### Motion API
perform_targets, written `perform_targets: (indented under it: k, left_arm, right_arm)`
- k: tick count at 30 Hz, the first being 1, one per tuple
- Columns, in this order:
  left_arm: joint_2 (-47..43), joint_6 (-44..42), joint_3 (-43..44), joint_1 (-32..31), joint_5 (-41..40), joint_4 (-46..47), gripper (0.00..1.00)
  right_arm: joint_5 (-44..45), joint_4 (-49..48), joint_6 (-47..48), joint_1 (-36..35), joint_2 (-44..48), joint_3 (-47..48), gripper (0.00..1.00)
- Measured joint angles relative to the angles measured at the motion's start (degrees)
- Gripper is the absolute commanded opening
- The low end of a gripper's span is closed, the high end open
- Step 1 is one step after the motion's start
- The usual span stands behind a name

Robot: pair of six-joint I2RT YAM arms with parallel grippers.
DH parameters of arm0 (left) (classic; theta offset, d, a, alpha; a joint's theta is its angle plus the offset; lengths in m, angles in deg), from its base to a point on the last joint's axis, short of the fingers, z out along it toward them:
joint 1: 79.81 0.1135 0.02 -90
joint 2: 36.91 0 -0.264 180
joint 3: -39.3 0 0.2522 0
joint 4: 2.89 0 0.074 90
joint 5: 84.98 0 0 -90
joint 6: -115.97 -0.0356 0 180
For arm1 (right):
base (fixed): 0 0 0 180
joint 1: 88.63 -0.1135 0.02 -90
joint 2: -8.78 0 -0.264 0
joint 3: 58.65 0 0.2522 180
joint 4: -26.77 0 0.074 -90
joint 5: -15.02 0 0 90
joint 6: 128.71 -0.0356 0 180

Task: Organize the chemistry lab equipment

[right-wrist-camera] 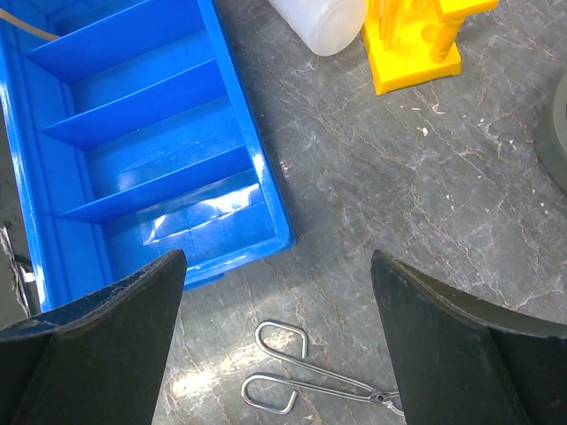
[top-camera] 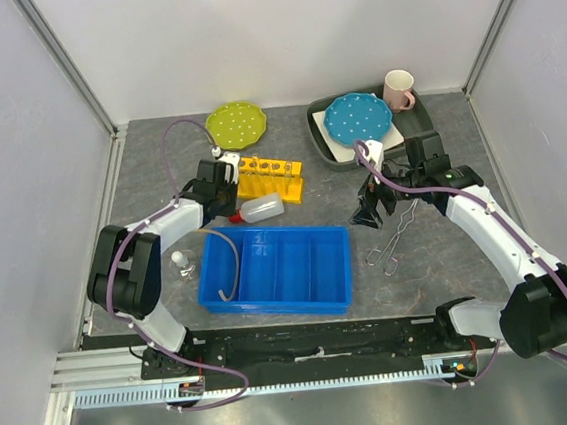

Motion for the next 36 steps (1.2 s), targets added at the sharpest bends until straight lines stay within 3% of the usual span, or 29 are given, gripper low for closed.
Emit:
perform_targets:
  k: [8,18,30,36]
  left_arm:
    - [-5.5,0.0,-1.7,-0.5,-1.4,0.0,0.02]
    - [-12.0,-0.6,-2.1,-0.5,-2.2,-0.7,0.02]
    - [-20.0,0.5,-1.7,-0.5,-6.3,-12.3,0.02]
    - [-25.6,9.0,1.6,-0.5,-7.9,-22.1,0.02]
  right_arm:
    - [-0.7,0.0,0.0,0.2,0.0,0.0,0.93]
    - [-0.9,0.0,-0.1,0.3,0.0,0.0,0.93]
    - [-0.9,0.0,-0.2,0.6,0.0,0.0,0.93]
    - [-0.9,-0.1,-0.2,0.9,0.4,-0.1,0.93]
